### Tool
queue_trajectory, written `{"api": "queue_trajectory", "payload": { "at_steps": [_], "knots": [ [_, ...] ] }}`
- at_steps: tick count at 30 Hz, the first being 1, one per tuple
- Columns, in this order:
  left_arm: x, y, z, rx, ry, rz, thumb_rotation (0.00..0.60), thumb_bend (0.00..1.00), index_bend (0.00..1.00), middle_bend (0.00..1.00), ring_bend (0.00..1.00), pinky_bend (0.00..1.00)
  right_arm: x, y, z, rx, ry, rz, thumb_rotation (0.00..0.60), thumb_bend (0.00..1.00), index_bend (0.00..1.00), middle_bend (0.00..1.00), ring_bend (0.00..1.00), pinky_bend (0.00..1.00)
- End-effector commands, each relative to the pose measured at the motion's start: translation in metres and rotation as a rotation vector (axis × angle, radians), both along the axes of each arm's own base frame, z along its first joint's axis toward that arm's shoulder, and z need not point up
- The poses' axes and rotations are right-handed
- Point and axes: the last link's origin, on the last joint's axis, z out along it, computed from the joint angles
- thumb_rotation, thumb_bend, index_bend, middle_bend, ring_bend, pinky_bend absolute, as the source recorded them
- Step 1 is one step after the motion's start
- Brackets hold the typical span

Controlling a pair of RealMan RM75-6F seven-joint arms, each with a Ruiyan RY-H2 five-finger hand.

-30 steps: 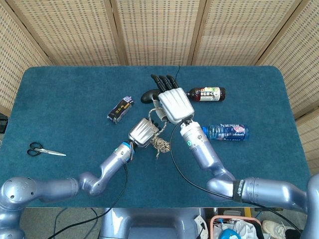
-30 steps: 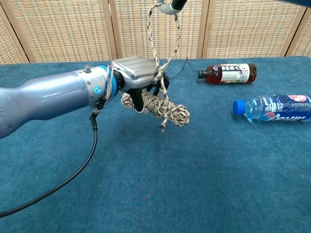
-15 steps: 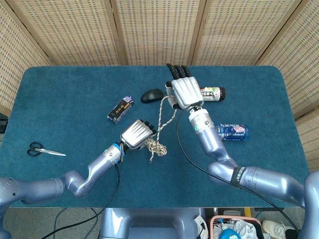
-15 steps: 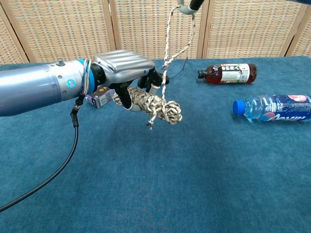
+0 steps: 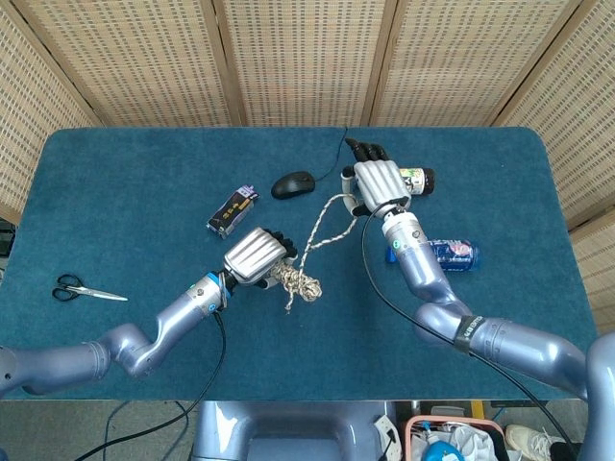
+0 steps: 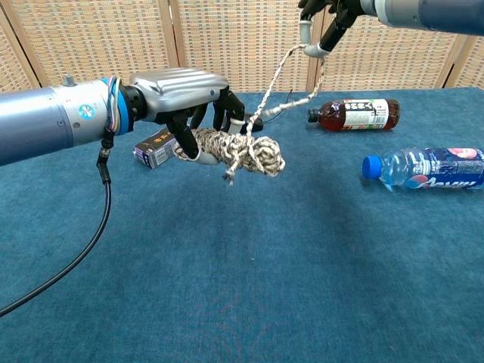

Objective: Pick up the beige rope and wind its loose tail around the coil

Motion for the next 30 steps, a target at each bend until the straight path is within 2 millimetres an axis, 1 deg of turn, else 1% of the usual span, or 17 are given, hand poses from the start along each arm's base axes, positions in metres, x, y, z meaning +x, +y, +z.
{"api": "queue_trajectory", "payload": {
  "at_steps": [1,4,6,8,9,17,18,20,25,26,27,29,30],
  "knots": [
    [0.0,0.005,0.008,-0.018,-0.03,0.024,0.6,0.32,0.62,0.48,0.42,0.54,-0.007,-0.001,-0.003,0.022,0.0,-0.011,0.6,0.45,0.69,0.0,0.0,0.02],
    [0.0,0.007,0.013,-0.018,-0.047,0.033,0.6,0.32,0.62,0.48,0.42,0.54,-0.013,-0.002,-0.004,0.028,0.017,-0.008,0.6,0.46,0.69,0.0,0.0,0.02],
    [0.0,0.011,0.019,-0.012,-0.065,0.04,0.6,0.32,0.62,0.48,0.42,0.54,-0.02,-0.002,-0.005,0.035,0.03,-0.012,0.6,0.46,0.69,0.0,0.0,0.02],
    [0.001,0.015,0.027,-0.021,-0.112,0.078,0.6,0.32,0.62,0.48,0.42,0.54,-0.033,-0.001,-0.009,0.058,0.05,-0.029,0.6,0.45,0.69,0.0,0.0,0.02],
    [0.002,0.016,0.029,-0.026,-0.121,0.086,0.6,0.32,0.62,0.48,0.42,0.54,-0.036,-0.001,-0.009,0.062,0.051,-0.03,0.6,0.45,0.69,0.0,0.0,0.02],
    [0.004,0.024,0.033,-0.029,-0.177,0.139,0.6,0.32,0.63,0.49,0.42,0.55,-0.048,0.006,-0.012,0.078,0.048,-0.021,0.6,0.45,0.69,0.0,0.0,0.02],
    [0.007,0.027,0.034,-0.02,-0.214,0.161,0.6,0.32,0.64,0.49,0.43,0.56,-0.049,0.009,-0.014,0.081,0.043,-0.02,0.6,0.45,0.69,0.0,0.0,0.02],
    [0.01,0.03,0.032,-0.002,-0.232,0.179,0.6,0.32,0.64,0.51,0.44,0.56,-0.051,0.014,-0.015,0.082,0.034,-0.016,0.6,0.45,0.69,0.0,0.0,0.02],
    [0.02,0.034,0.029,0.048,-0.217,0.188,0.6,0.32,0.64,0.51,0.44,0.57,-0.053,0.022,-0.015,0.079,0.04,-0.004,0.6,0.46,0.69,0.0,0.0,0.02],
    [0.022,0.035,0.028,0.06,-0.208,0.186,0.6,0.34,0.64,0.51,0.44,0.57,-0.054,0.024,-0.016,0.078,0.041,-0.002,0.6,0.46,0.69,0.0,0.0,0.02],
    [0.029,0.037,0.028,0.076,-0.198,0.179,0.6,0.37,0.64,0.51,0.44,0.57,-0.055,0.027,-0.015,0.071,0.045,-0.001,0.6,0.47,0.69,0.0,0.0,0.02],
    [0.035,0.039,0.028,0.096,-0.197,0.19,0.6,0.42,0.64,0.51,0.44,0.57,-0.056,0.029,-0.013,0.058,0.03,-0.012,0.6,0.5,0.69,0.0,0.0,0.02],
    [0.038,0.039,0.028,0.104,-0.195,0.192,0.6,0.42,0.65,0.52,0.45,0.57,-0.057,0.03,-0.013,0.056,0.022,-0.017,0.6,0.52,0.69,0.0,0.0,0.02]
  ]
}}
